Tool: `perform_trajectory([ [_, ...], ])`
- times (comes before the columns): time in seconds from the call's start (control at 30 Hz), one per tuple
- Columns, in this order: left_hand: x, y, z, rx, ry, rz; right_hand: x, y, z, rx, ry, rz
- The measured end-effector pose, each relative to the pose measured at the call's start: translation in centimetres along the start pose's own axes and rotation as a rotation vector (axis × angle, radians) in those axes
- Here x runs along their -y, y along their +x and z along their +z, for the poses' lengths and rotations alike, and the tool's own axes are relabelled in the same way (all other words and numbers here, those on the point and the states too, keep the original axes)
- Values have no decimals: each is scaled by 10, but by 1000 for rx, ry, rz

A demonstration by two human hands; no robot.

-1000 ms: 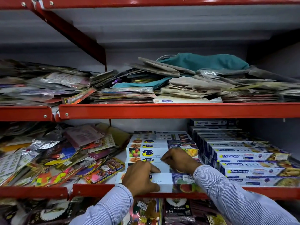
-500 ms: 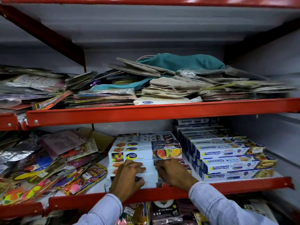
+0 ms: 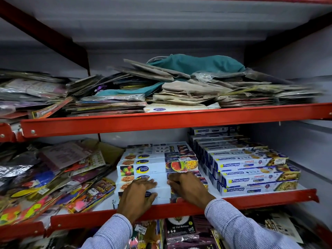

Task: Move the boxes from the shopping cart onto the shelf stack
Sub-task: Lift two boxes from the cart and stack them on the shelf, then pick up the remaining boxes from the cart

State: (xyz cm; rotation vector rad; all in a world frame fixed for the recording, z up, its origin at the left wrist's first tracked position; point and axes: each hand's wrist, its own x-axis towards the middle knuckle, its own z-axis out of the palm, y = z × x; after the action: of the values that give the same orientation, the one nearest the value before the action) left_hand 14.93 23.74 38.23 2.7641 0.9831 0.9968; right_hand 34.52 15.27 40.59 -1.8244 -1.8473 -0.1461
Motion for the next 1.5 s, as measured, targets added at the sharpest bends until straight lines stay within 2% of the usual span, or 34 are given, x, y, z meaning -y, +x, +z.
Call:
perform_trajectory([
  [0.4, 3, -3, 0, 10, -11, -32, 2, 0, 1, -6, -26, 42],
  [0.53, 2, -13, -4, 57, 70, -3, 10, -10, -2, -31, -21, 11],
  [0.67, -7, -52, -7, 18, 152, 77, 30, -41, 1, -108, -31, -12],
  [0.77, -19, -91, -2, 9, 211, 132, 38, -74, 10, -85, -113, -22],
  [1.0, -33, -209, 34, 237, 120, -13, 35, -179, 72, -17, -48, 110],
  [1.07, -32, -247, 50, 321, 59, -67, 30, -211, 96, 33, -27, 156],
  [1.17, -28, -297, 75, 460, 8, -166, 20, -255, 137, 204, 2, 246],
  [1.3, -19, -371, 116, 592, -169, -289, 10, -315, 193, 362, 48, 328],
  [1.37, -13, -406, 136, 629, -236, -350, 6, -342, 220, 500, 69, 377],
  [1.5, -10, -465, 173, 741, -222, -478, -2, -399, 283, 802, 120, 446],
])
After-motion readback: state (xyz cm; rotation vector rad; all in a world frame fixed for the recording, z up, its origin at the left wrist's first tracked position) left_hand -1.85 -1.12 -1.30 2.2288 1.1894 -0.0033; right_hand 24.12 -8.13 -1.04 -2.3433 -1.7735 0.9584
